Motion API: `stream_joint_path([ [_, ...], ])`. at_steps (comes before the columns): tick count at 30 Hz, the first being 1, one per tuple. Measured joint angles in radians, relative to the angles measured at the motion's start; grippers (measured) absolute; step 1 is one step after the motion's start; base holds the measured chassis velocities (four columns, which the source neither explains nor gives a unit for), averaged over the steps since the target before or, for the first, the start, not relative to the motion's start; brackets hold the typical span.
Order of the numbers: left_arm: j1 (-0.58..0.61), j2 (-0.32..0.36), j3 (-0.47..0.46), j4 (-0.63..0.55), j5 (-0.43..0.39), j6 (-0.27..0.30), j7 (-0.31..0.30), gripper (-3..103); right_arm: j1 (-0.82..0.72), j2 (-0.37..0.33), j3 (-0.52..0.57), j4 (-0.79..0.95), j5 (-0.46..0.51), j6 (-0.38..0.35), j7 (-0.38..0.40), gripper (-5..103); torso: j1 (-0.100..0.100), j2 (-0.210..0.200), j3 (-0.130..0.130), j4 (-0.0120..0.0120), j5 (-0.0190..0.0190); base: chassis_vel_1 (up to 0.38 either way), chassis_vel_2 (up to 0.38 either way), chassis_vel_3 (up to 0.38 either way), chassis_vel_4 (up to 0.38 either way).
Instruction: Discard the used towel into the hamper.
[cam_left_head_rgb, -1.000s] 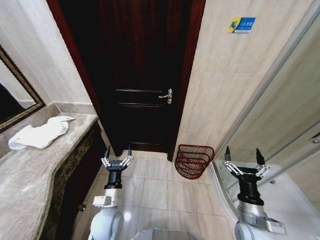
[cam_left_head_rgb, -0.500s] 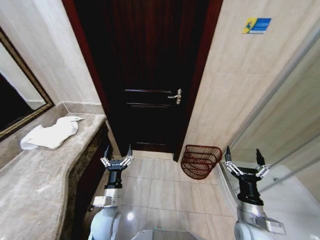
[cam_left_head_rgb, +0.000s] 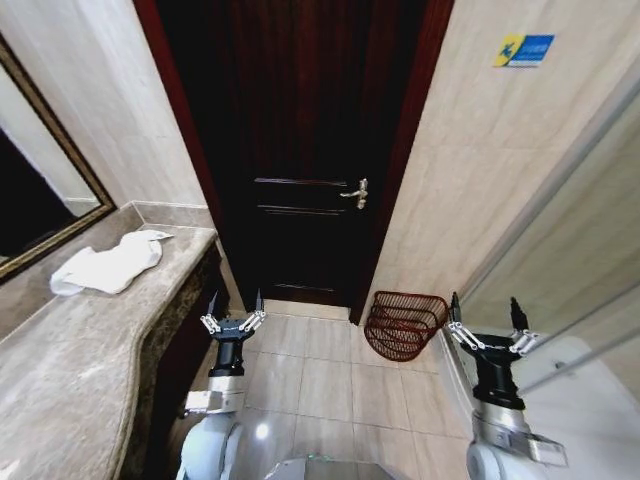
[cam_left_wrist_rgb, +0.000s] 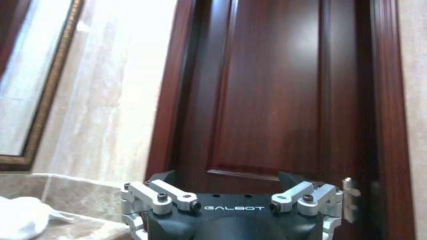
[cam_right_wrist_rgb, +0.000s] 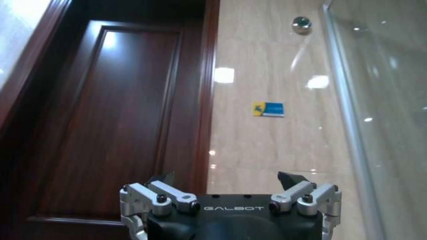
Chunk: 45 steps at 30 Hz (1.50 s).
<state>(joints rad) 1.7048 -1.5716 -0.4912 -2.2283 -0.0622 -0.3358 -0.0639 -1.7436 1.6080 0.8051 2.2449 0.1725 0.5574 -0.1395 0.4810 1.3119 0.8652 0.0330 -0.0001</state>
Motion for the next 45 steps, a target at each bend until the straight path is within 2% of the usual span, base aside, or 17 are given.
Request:
stream_joint_path([
  [7, 0.004, -0.004, -0.001, -0.003, 0.004, 0.015, -0.023, 100, -0.004, 0.000, 0.011, 0.000, -0.012, -0.003, 0.026, 100, 0.000, 0.000, 0.000, 0.0000, 0.0002, 0.072, 0.076, 0.073, 0.056],
  [8, 0.005, -0.004, -0.001, -0.003, 0.005, 0.017, -0.029, 103, -0.005, 0.000, 0.012, -0.001, -0.015, -0.004, 0.035, 100, 0.000, 0.000, 0.000, -0.0001, 0.0002, 0.080, 0.070, 0.093, 0.115],
  [10, 0.005, -0.004, -0.003, -0.003, 0.005, 0.020, -0.038, 100, -0.005, 0.000, 0.013, -0.001, -0.017, -0.006, 0.044, 100, 0.000, 0.000, 0.000, -0.0001, 0.0002, 0.095, 0.094, 0.091, 0.106],
  [18, 0.009, -0.007, -0.006, -0.017, 0.014, 0.063, -0.074, 99, -0.005, 0.000, 0.006, 0.006, -0.019, -0.015, 0.047, 100, 0.000, 0.000, 0.000, 0.0000, 0.0001, 0.116, 0.118, 0.111, 0.117],
  [21, 0.021, -0.005, -0.015, -0.023, 0.051, 0.128, -0.110, 99, -0.011, 0.000, 0.006, 0.031, -0.045, -0.090, 0.062, 100, 0.000, 0.000, 0.000, 0.0002, 0.0001, 0.123, 0.135, 0.132, 0.121],
  [22, 0.021, -0.005, -0.015, -0.023, 0.051, 0.128, -0.110, 99, -0.011, 0.000, 0.006, 0.031, -0.045, -0.090, 0.062, 100, 0.000, 0.000, 0.000, 0.0002, 0.0001, 0.116, 0.135, 0.136, 0.125],
  [25, 0.030, 0.012, -0.022, -0.024, 0.057, 0.206, -0.154, 99, -0.001, -0.003, 0.003, 0.059, -0.050, -0.185, 0.070, 100, 0.000, 0.000, 0.000, 0.0002, 0.0001, 0.103, 0.107, 0.118, 0.114],
  [29, 0.032, 0.024, -0.031, -0.029, 0.057, 0.244, -0.174, 99, 0.017, -0.011, -0.005, 0.079, -0.039, -0.236, 0.074, 100, 0.000, 0.000, 0.000, 0.0001, -0.0001, 0.065, 0.049, 0.069, 0.083],
  [31, 0.035, 0.027, -0.032, -0.032, 0.057, 0.249, -0.177, 96, 0.026, -0.012, -0.011, 0.081, -0.033, -0.239, 0.074, 100, 0.000, 0.000, 0.000, 0.0000, 0.0000, 0.019, 0.009, 0.015, 0.031],
  [34, 0.041, 0.028, -0.034, -0.040, 0.044, 0.258, -0.186, 98, 0.038, -0.010, -0.015, 0.081, -0.029, -0.240, 0.068, 100, 0.000, 0.000, 0.000, -0.0001, 0.0002, 0.000, 0.000, 0.000, 0.000],
  [36, 0.041, 0.028, -0.034, -0.060, -0.001, 0.293, -0.204, 101, 0.040, -0.008, -0.017, 0.089, -0.025, -0.259, 0.056, 100, 0.000, 0.000, 0.000, -0.0001, 0.0001, 0.000, 0.000, 0.000, 0.000],
  [39, 0.038, 0.025, -0.032, -0.065, -0.023, 0.313, -0.209, 100, 0.038, -0.008, -0.013, 0.089, -0.018, -0.268, 0.033, 100, 0.000, 0.000, 0.000, -0.0001, 0.0001, 0.000, 0.000, 0.000, 0.000],
  [45, 0.029, 0.012, -0.025, -0.062, -0.026, 0.326, -0.215, 100, 0.038, -0.007, -0.005, 0.078, 0.002, -0.260, 0.007, 100, 0.000, 0.000, 0.000, -0.0001, 0.0002, 0.000, 0.000, 0.000, 0.000],
])
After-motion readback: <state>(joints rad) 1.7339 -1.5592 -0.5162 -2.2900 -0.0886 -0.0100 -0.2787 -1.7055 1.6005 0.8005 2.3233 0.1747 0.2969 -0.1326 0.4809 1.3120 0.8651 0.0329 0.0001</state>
